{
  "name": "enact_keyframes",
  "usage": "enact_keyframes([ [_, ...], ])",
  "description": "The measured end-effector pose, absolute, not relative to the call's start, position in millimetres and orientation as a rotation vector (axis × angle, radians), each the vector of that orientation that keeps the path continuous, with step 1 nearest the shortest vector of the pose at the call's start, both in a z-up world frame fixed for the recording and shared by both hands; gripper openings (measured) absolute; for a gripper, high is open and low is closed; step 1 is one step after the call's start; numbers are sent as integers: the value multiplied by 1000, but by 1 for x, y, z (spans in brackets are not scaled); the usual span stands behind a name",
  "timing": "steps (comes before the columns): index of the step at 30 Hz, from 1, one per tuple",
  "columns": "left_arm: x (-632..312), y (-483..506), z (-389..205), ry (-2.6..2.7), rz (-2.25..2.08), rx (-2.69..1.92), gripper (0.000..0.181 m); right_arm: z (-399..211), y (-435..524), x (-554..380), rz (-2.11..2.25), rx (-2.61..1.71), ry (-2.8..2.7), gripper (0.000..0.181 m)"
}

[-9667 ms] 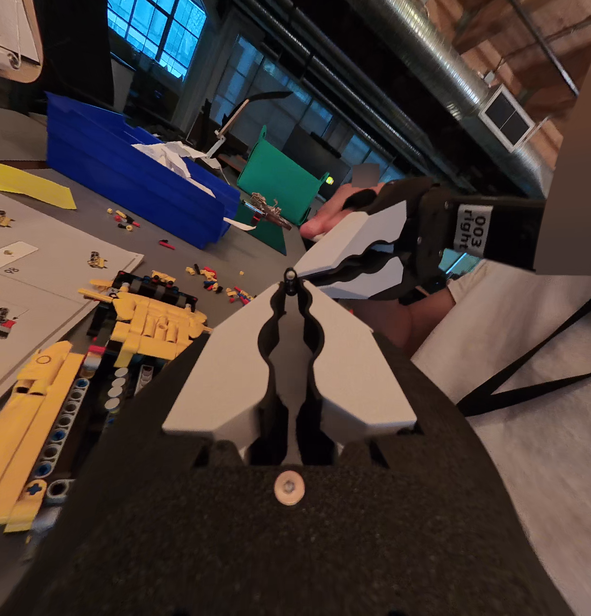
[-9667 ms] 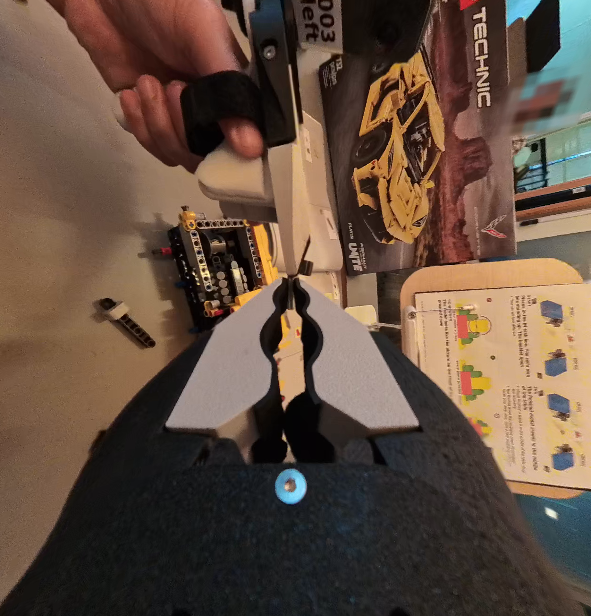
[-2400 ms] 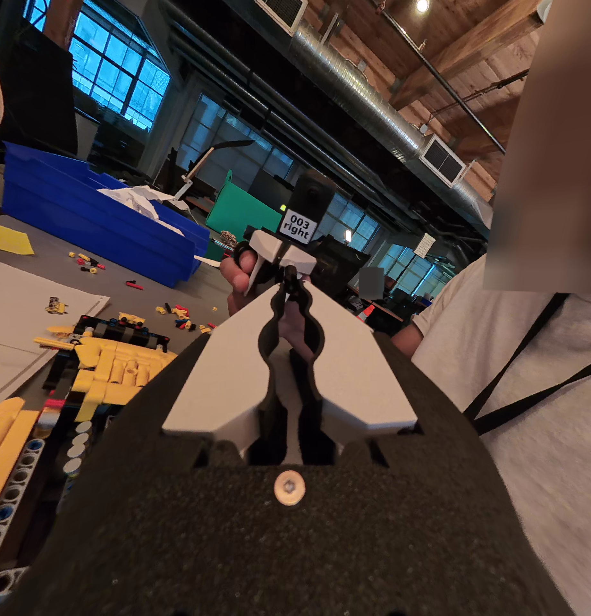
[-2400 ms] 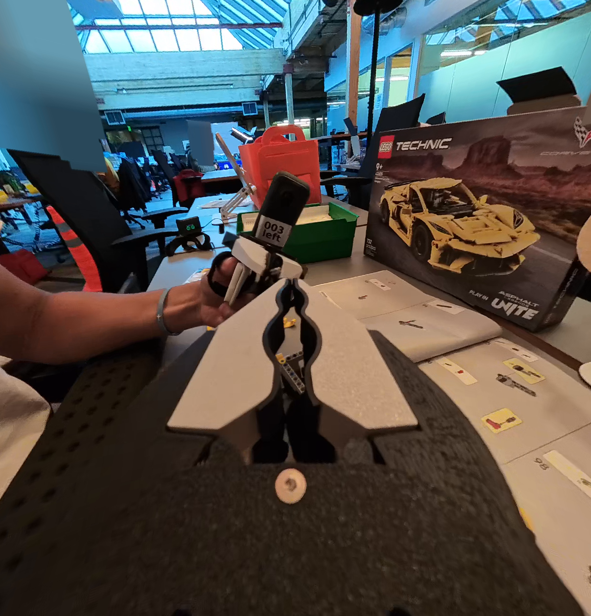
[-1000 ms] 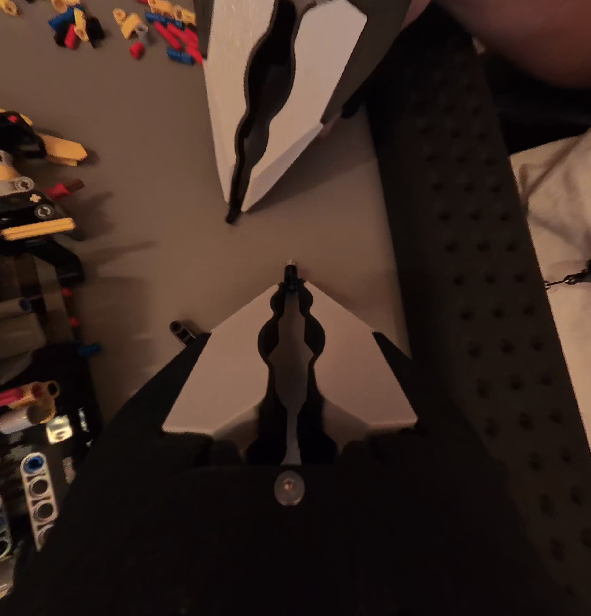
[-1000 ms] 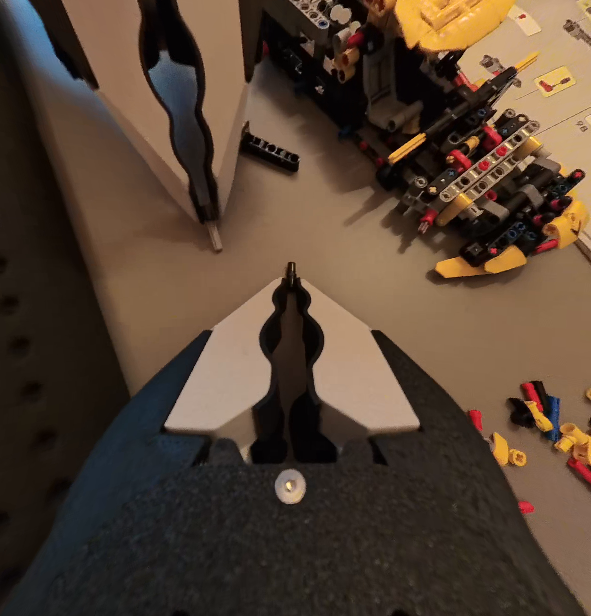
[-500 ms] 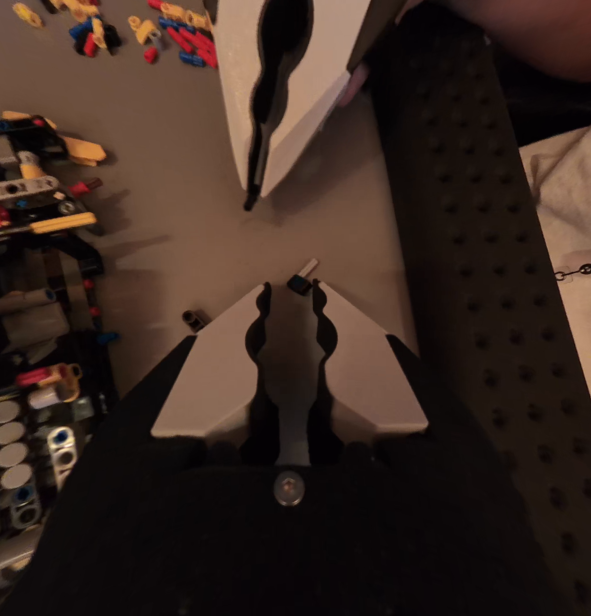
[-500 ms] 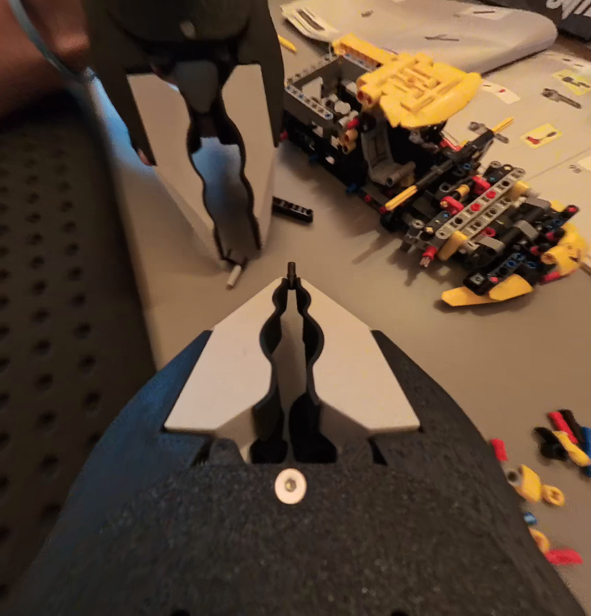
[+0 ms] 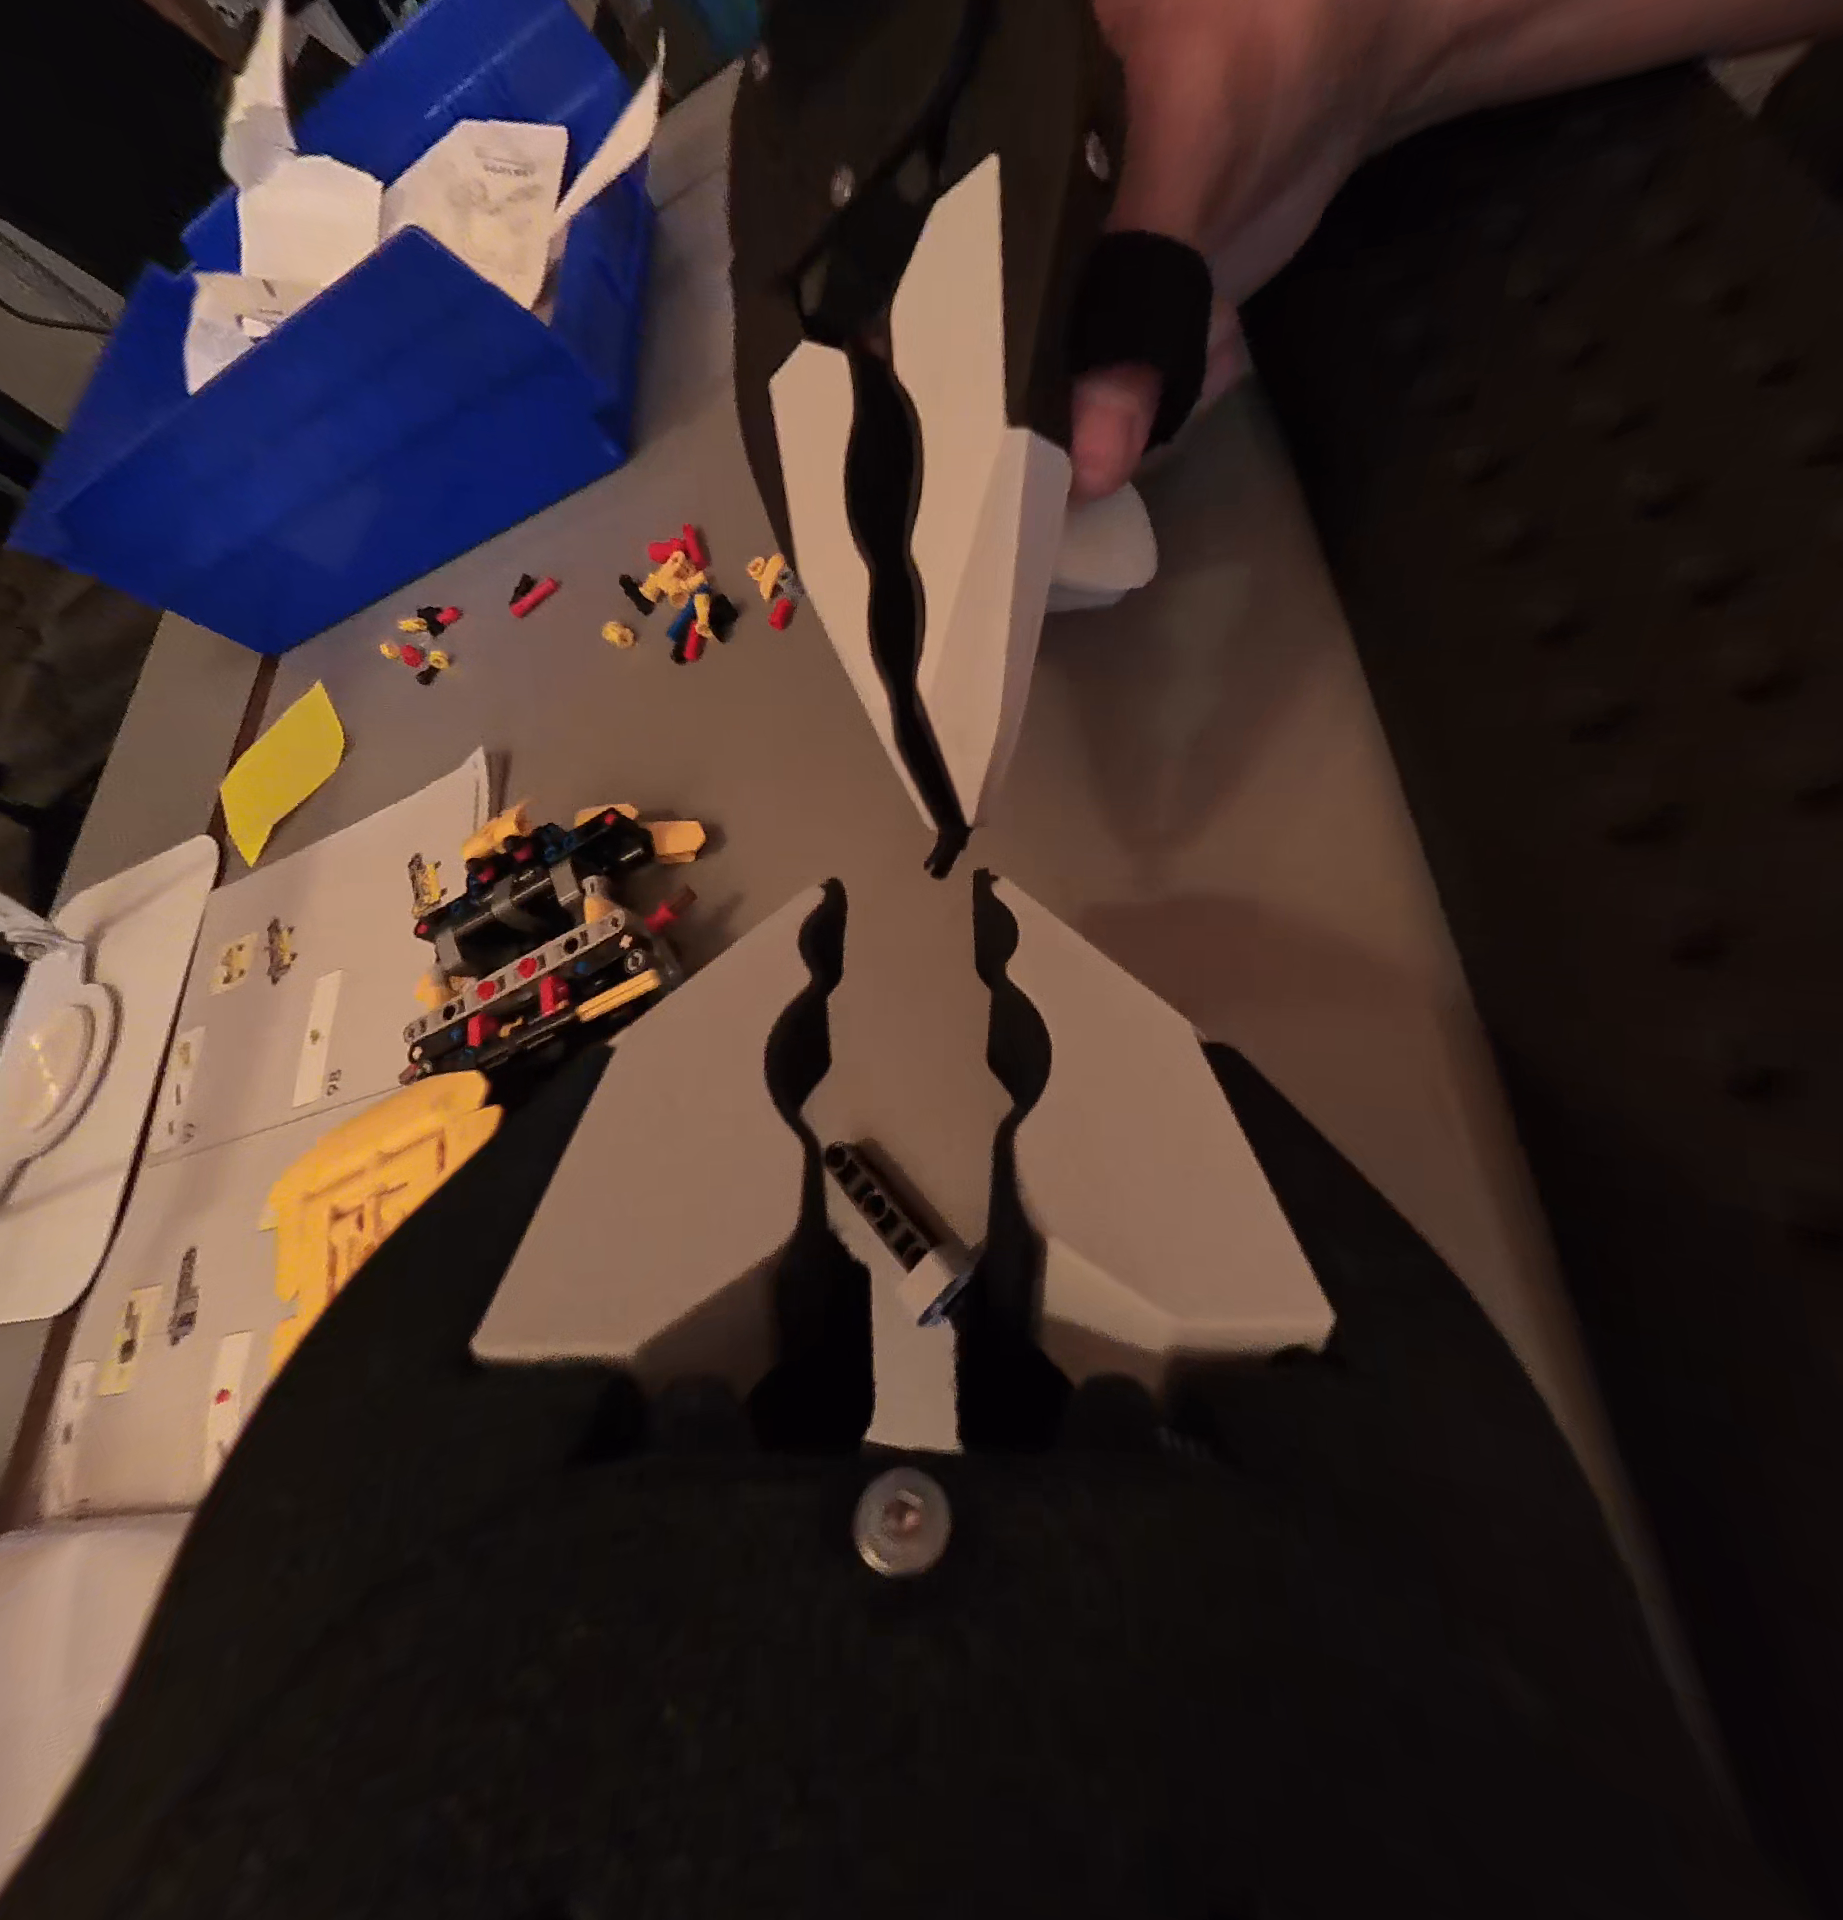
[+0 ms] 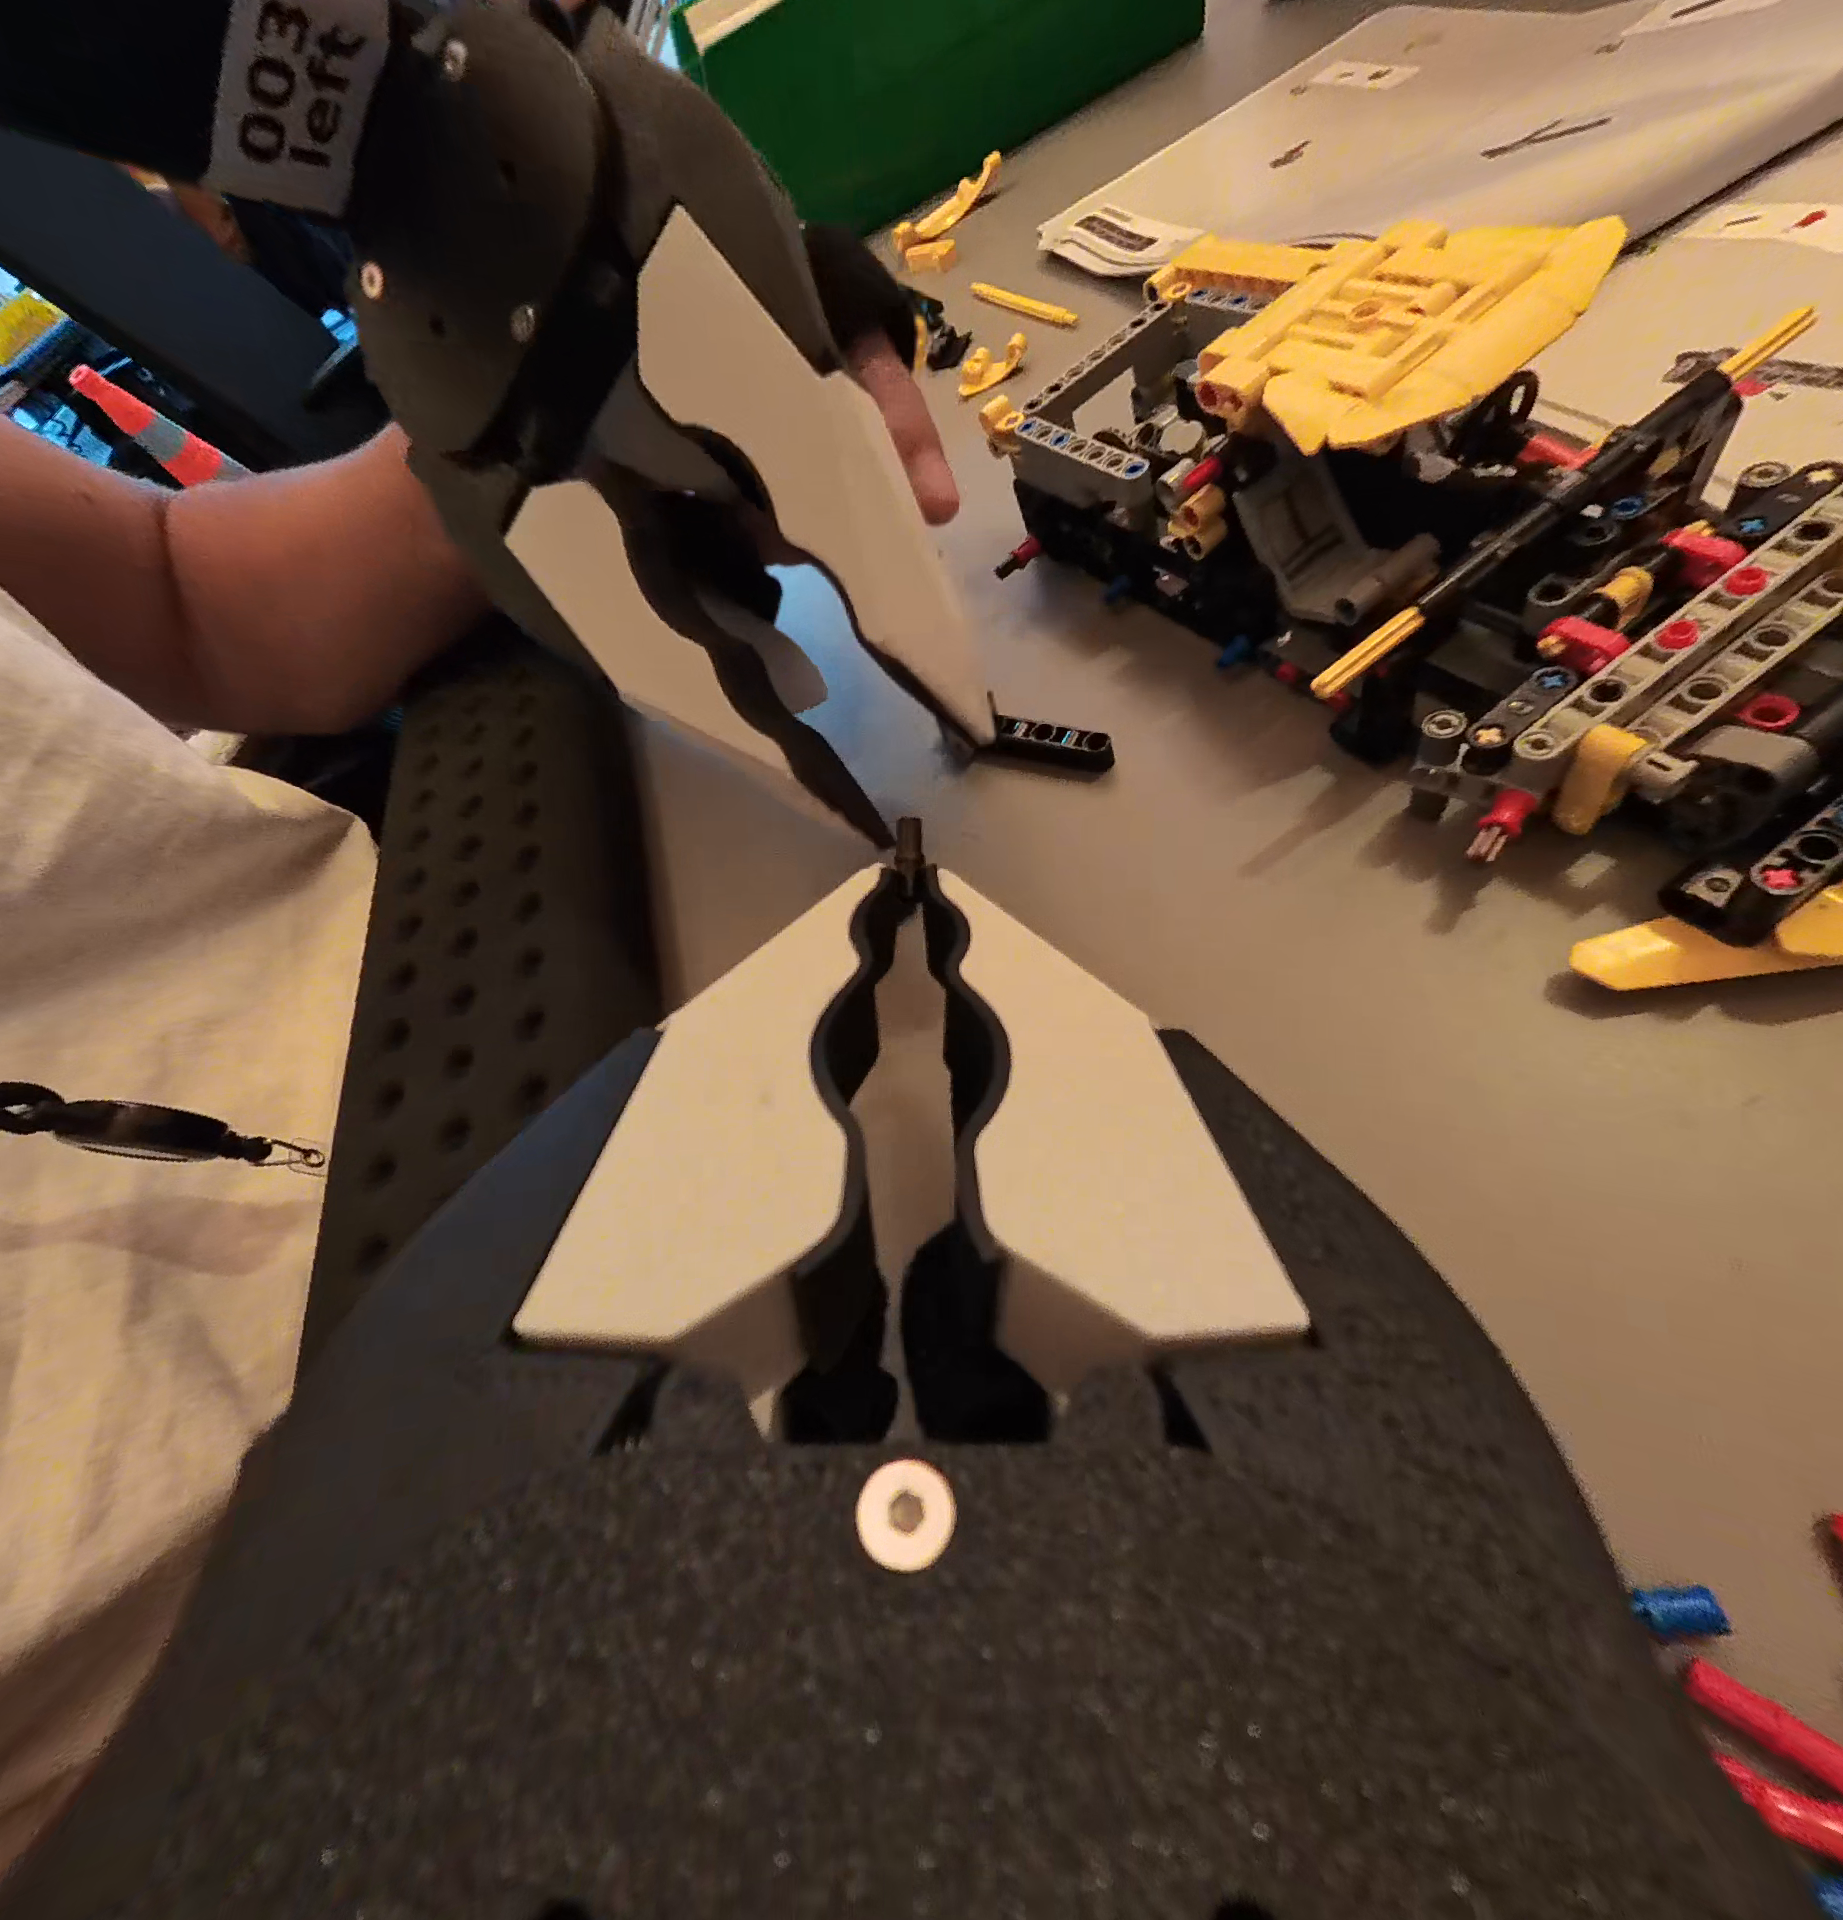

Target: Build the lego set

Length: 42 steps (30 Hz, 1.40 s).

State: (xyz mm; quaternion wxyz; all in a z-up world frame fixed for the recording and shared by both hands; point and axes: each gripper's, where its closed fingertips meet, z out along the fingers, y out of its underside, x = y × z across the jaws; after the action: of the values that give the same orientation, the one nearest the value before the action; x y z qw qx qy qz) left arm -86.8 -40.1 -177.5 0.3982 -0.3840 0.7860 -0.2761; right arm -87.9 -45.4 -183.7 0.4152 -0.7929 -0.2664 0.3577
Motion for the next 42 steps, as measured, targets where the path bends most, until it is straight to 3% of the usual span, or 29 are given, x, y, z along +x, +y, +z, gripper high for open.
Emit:
enact_keyframes([
  [4, -84, -46, -189, 2035, -593, -925, 22, -184, -46, -91, 907, -1998, -682, 3],
  [6, -82, -48, -189, 2033, -548, -877, 8, -187, -46, -90, 889, -2014, -691, 4],
  [11, -75, -38, -183, 1973, -444, -849, 4, -178, -37, -81, 877, -1974, -606, 4],
  [20, -66, -31, -147, 1775, -427, -819, 3, -139, -30, -73, 1022, -1772, -414, 6],
  [42, -65, -37, -141, 1748, -459, -817, 4, -135, -33, -78, 1021, -1754, -452, 4],
])
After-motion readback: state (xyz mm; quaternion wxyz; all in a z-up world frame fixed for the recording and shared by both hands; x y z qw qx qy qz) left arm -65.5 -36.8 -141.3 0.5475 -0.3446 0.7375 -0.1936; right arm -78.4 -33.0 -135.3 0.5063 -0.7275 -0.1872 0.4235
